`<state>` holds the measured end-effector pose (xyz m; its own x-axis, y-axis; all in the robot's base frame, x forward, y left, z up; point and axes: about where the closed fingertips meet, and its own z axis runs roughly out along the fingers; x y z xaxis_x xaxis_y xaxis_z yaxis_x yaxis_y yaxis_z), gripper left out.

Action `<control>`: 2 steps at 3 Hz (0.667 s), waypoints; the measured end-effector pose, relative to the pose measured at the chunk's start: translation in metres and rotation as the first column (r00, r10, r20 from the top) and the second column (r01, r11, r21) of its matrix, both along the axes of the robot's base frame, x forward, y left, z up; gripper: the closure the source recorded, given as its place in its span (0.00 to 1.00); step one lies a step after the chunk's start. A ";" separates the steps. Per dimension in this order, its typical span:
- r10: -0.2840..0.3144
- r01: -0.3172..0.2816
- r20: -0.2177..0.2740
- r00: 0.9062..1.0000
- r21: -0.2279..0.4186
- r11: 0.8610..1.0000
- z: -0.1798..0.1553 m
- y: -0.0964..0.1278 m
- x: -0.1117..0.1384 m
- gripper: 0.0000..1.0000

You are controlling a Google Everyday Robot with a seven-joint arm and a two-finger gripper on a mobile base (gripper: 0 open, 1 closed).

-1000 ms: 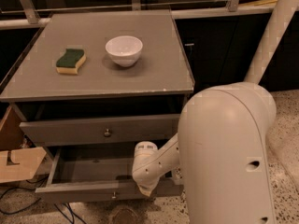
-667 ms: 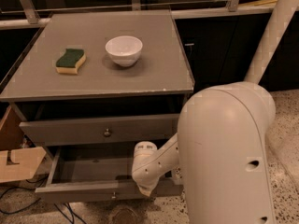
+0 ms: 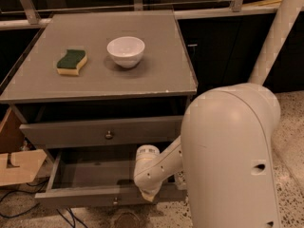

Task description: Open middle drawer

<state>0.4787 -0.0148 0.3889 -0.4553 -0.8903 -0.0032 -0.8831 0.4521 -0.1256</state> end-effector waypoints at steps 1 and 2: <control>-0.012 0.012 -0.002 1.000 -0.003 1.000 0.000 -0.002 -0.005 1.00; -0.023 0.023 -0.004 1.000 -0.008 1.000 0.000 -0.003 -0.010 1.00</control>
Offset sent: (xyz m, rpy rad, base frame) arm -0.4223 -0.1240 0.1743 -0.3177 0.1069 -0.8350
